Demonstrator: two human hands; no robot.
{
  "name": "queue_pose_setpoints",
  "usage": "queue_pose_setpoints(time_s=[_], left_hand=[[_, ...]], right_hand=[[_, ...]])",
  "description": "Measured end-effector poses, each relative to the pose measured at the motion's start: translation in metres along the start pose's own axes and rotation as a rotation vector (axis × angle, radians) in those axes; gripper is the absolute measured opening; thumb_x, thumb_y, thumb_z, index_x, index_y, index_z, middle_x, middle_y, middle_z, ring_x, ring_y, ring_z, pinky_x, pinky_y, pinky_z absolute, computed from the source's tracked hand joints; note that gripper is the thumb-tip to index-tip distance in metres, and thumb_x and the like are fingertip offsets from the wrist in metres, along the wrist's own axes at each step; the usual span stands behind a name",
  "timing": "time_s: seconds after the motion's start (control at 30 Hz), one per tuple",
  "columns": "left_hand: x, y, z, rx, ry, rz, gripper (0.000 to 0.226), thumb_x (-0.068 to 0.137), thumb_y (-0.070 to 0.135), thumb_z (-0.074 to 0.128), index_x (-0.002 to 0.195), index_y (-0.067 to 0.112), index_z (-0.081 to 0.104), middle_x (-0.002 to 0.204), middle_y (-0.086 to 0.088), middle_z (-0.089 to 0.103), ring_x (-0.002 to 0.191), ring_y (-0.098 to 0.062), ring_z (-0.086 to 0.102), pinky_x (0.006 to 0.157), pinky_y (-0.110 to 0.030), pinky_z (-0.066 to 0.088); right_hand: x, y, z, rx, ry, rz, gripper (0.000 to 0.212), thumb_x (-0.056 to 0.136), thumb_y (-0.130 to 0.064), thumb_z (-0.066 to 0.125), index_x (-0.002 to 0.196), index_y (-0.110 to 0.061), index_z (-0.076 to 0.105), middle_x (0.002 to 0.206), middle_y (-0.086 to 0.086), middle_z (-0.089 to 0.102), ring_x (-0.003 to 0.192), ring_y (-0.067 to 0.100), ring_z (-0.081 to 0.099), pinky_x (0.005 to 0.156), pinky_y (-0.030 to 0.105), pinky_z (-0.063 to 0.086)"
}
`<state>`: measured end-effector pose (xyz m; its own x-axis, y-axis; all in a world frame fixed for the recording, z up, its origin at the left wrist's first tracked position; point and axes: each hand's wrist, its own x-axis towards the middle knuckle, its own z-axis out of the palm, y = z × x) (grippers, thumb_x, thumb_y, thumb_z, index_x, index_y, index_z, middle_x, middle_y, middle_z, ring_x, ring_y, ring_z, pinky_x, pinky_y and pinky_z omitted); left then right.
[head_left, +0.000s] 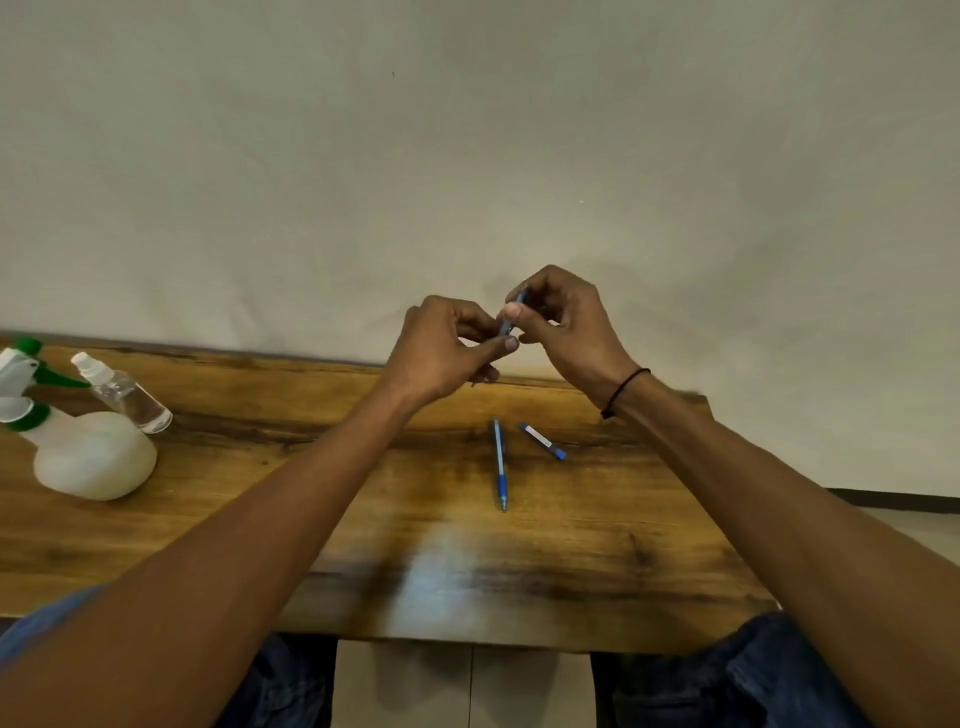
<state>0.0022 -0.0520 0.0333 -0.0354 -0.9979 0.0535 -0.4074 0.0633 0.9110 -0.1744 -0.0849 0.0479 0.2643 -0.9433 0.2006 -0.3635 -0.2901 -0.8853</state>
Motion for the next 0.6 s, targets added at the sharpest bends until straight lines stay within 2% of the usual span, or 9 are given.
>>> queue_pose_setpoints(time_s=[0.1,0.17,0.23,0.3,0.4,0.5,0.6], left_hand=[[0.009,0.020,-0.031,0.310,-0.171,0.008,0.031,0.087,0.042,0.080,0.108,0.020,0.080,0.106,0.004,0.079,0.069,-0.006,0.076,0.074,-0.031,0.064],[0.010,0.031,-0.054,0.287,-0.255,-0.029,0.035,0.084,0.051,0.079,0.106,0.024,0.080,0.098,0.007,0.080,0.075,-0.007,0.078,0.074,-0.031,0.063],[0.006,0.038,-0.071,0.152,-0.316,-0.081,0.041,0.079,0.057,0.079,0.107,0.027,0.079,0.096,0.008,0.081,0.081,-0.011,0.079,0.070,-0.026,0.063],[0.004,0.042,-0.075,0.158,-0.324,-0.102,0.037,0.081,0.054,0.080,0.107,0.028,0.078,0.096,0.008,0.081,0.081,-0.011,0.079,0.071,-0.027,0.063],[0.006,0.044,-0.061,0.477,-0.307,-0.014,0.022,0.091,0.040,0.078,0.108,0.026,0.076,0.100,0.008,0.079,0.076,-0.007,0.077,0.080,-0.032,0.060],[0.005,0.049,-0.048,0.636,-0.366,0.017,0.021,0.096,0.034,0.073,0.113,0.022,0.075,0.107,0.003,0.077,0.080,-0.008,0.072,0.085,-0.036,0.060],[0.004,0.056,-0.043,0.727,-0.370,0.051,0.020,0.098,0.033,0.070,0.113,0.022,0.075,0.113,0.002,0.075,0.085,-0.010,0.068,0.089,-0.040,0.060]], right_hand=[[0.001,-0.021,0.000,0.174,0.055,0.005,0.014,0.103,-0.013,0.059,0.110,0.000,0.060,0.095,0.014,0.072,0.091,0.020,0.075,0.082,0.036,0.063],[-0.001,-0.037,-0.001,0.335,0.082,0.037,0.020,0.108,-0.016,0.050,0.114,0.001,0.058,0.091,0.014,0.064,0.087,0.028,0.071,0.083,0.043,0.064],[-0.002,-0.051,-0.001,0.478,0.105,0.084,0.023,0.111,-0.020,0.042,0.113,-0.002,0.055,0.087,0.008,0.054,0.076,0.027,0.063,0.079,0.043,0.062],[-0.003,-0.066,-0.004,0.661,0.125,0.156,0.028,0.112,-0.027,0.037,0.103,-0.006,0.053,0.082,0.006,0.045,0.063,0.020,0.050,0.064,0.036,0.049],[-0.003,-0.088,-0.011,0.859,0.125,0.277,0.046,0.110,-0.045,0.036,0.078,-0.014,0.048,0.067,0.001,0.038,0.051,0.014,0.029,0.051,0.029,0.023],[-0.005,-0.107,-0.020,0.894,0.144,0.289,0.054,0.106,-0.049,0.037,0.064,-0.016,0.037,0.055,-0.001,0.028,0.044,0.011,0.019,0.043,0.023,0.014],[-0.008,-0.125,-0.027,0.940,0.141,0.303,0.053,0.102,-0.047,0.035,0.060,-0.016,0.031,0.051,-0.003,0.022,0.043,0.012,0.013,0.045,0.022,0.011]])
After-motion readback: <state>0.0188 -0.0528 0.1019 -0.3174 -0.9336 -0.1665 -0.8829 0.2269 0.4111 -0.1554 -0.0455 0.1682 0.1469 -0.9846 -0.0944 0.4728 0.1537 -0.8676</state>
